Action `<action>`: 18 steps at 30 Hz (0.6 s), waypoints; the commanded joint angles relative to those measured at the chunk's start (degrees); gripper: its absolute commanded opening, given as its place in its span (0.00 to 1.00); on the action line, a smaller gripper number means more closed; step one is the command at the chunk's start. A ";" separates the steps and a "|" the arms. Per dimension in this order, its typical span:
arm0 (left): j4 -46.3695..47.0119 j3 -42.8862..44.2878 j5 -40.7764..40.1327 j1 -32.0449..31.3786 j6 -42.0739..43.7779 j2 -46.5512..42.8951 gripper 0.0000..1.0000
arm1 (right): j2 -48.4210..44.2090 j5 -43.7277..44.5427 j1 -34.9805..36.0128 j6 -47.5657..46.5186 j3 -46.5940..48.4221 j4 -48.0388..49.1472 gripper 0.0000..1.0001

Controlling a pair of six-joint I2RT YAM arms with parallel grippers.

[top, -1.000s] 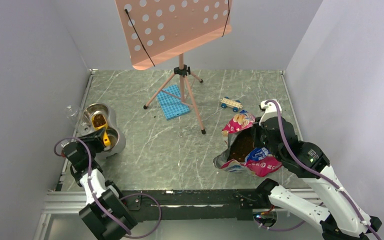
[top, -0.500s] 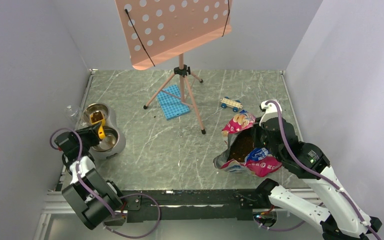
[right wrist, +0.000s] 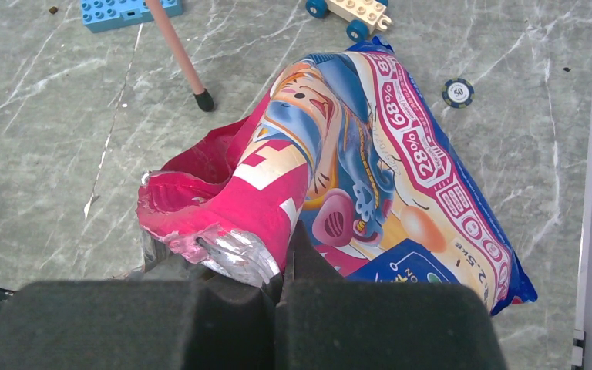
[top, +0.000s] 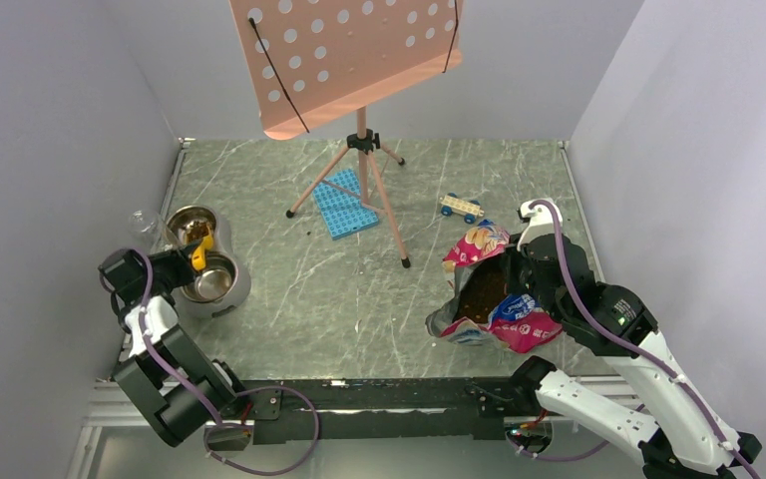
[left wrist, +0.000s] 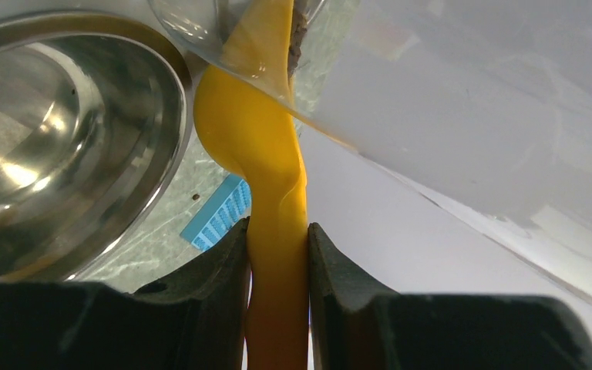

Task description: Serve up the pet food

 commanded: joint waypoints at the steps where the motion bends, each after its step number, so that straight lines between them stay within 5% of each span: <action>1: -12.64 6.98 -0.58 0.27 1.38 -0.14 0.00 | -1.12 1.64 0.07 -0.11 2.16 9.84 0.00; 18: -29.37 20.34 -0.09 0.27 -0.42 6.84 0.00 | -1.55 1.66 0.09 0.25 2.52 9.42 0.00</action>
